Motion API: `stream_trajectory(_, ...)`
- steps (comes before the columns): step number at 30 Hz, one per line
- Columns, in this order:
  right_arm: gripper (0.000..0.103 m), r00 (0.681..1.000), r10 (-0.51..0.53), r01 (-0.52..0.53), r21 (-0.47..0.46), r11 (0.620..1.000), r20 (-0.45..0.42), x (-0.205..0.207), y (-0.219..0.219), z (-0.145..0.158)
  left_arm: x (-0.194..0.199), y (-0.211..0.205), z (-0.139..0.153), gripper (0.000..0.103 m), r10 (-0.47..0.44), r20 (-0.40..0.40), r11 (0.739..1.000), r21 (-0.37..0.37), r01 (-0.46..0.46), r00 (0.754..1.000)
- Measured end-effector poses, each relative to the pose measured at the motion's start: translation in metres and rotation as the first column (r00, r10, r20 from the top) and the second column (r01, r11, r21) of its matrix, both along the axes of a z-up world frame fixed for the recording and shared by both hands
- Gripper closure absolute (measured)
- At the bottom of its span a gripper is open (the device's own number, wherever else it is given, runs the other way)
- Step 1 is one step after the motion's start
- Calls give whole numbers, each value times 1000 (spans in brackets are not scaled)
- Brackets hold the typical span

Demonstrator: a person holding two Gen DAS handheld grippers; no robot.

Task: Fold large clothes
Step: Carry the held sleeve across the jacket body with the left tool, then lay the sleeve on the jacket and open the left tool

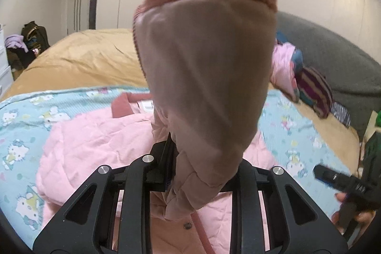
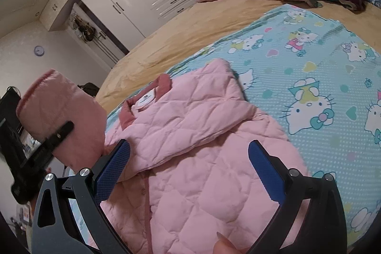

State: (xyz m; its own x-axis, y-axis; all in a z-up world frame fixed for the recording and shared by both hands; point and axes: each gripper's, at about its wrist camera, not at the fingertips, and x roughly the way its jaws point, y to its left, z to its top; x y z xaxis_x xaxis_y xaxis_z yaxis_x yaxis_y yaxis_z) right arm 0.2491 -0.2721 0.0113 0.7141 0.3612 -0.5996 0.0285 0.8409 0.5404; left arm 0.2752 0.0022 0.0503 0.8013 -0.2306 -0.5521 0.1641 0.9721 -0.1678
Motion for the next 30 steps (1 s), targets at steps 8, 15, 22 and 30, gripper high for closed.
stream_trajectory(8, 4, 998, -47, 47, 10, 999, -31, 4, -17, -11, 12, -24, -47, 86, -50, -99, 994, 93, 60, 994)
stream_trajectory(15, 4, 996, -69, 69, 7, 998, -51, 6, -24, -17, 10, -50, -77, 78, -95, -148, 971, 202, 124, 984)
stream_trajectory(22, 4, 994, -70, 72, 25, 997, -88, 11, -23, -25, 3, -68, -102, 47, -155, -183, 939, 279, 203, 971)
stream_trajectory(30, 4, 993, -11, 20, 81, 997, -116, 21, -7, -33, -25, -86, -109, 17, -183, -194, 905, 351, 242, 964)
